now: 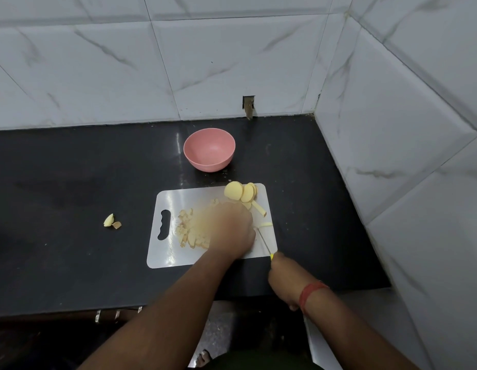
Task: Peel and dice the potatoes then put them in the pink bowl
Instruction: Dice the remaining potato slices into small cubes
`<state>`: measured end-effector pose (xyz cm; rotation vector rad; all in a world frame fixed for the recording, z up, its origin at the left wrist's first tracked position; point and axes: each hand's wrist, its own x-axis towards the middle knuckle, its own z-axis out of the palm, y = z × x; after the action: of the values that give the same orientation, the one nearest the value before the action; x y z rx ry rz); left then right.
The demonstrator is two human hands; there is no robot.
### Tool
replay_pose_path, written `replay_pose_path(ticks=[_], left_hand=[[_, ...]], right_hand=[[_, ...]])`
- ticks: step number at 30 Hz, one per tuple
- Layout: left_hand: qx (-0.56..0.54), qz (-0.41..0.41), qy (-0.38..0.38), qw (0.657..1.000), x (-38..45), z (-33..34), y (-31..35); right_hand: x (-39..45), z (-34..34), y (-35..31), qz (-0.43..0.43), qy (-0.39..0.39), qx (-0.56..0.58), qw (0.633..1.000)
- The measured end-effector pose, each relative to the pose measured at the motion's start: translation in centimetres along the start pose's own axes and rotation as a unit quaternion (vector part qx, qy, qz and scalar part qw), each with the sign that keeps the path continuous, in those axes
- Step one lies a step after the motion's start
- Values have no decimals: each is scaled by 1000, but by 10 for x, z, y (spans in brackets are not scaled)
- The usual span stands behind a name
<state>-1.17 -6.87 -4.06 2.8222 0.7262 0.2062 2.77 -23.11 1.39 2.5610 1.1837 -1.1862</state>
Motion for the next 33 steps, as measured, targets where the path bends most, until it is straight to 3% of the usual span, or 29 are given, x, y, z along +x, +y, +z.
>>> replay_pose_path(ticks=[2,4,8,16,21,25,33], left_hand=[[-6,-1,5,1000,0,1,-1],[-20,-7,18,1000,-1,2,-1],[-20,9,43,999,0,-1,2],[131,238,7,962,4,7,15],[161,189,-12,969,4,0,6],[121,130,-1,984,10,-3,3],[162,131,-48,977,33,-13,14]], right_hand=[[-5,-7,0,74,10,190,979],[-4,-12,6,50,53,172,982],[-10,-29,10,65,92,259,959],[-7,-40,15,45,194,362,911],[-6,-38,14,44,181,344,921],[-3,-38,14,48,175,341,922],[-2,-38,14,44,164,340,925]])
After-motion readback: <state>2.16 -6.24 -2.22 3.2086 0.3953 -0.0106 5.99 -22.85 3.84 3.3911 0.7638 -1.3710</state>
